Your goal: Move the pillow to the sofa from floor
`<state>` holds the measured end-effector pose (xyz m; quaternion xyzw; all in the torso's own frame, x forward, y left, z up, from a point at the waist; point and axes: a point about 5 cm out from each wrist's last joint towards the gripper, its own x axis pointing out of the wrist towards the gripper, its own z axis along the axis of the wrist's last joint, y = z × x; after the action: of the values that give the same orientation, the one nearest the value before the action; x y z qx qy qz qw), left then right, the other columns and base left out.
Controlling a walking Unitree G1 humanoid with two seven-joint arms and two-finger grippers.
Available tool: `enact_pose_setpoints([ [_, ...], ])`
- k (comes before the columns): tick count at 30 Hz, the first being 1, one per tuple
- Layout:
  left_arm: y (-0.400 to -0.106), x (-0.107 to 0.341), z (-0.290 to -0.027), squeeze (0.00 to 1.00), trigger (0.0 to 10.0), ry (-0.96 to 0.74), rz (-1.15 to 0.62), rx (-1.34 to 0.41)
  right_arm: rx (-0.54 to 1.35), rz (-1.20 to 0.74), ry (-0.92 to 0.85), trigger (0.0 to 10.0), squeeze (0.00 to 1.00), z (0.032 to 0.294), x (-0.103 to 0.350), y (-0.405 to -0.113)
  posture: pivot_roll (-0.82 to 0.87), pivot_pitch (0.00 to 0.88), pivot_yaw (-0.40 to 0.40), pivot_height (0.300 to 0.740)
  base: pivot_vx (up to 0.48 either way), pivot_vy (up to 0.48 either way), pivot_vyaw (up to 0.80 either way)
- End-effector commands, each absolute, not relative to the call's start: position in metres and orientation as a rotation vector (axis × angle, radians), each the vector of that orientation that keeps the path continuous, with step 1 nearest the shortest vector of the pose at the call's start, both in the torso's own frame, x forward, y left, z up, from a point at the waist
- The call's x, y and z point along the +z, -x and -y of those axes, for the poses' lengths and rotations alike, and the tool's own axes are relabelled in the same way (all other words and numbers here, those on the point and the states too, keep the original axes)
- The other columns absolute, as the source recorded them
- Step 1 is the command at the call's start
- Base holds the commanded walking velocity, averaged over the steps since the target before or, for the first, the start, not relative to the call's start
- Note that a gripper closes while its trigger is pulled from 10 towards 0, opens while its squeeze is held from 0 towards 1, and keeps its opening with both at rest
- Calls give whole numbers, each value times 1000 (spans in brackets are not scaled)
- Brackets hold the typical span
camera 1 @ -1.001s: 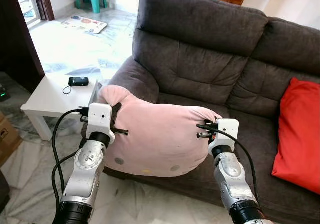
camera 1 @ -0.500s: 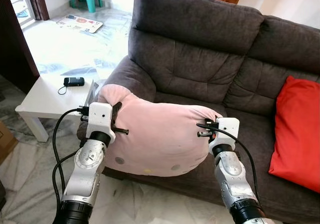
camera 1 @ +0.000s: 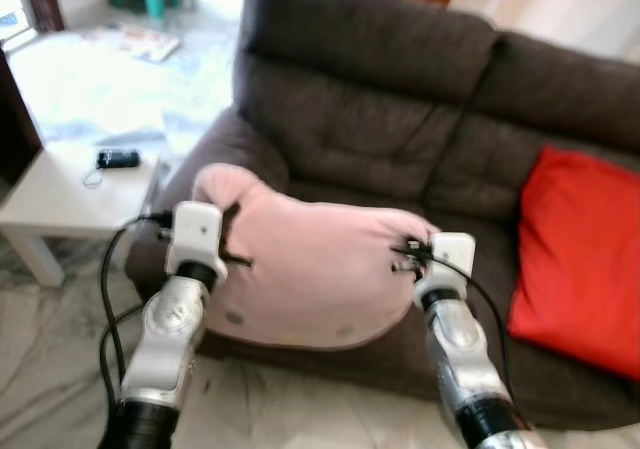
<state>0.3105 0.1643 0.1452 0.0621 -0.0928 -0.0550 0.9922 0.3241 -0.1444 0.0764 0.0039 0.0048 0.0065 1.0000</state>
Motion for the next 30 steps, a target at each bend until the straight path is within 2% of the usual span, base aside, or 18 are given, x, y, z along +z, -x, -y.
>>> enact_pose_setpoints([
  [1,-312,156,-154,0,10000,-108,240,-142,-99,45,-15,10000,0,172,85,-325,224,0,-167,740,0,0,-694],
  [7,-312,156,-155,0,10000,-106,242,-137,-95,47,-16,10000,0,171,85,-325,226,0,-169,740,0,0,-690],
  [25,-312,157,-159,0,10000,-99,247,-107,7,59,-20,10000,0,160,88,-327,221,0,-185,740,0,0,0],
  [30,-312,158,-156,0,10000,-92,253,-110,28,71,-16,10000,0,159,90,-327,217,0,-186,740,0,0,794],
])
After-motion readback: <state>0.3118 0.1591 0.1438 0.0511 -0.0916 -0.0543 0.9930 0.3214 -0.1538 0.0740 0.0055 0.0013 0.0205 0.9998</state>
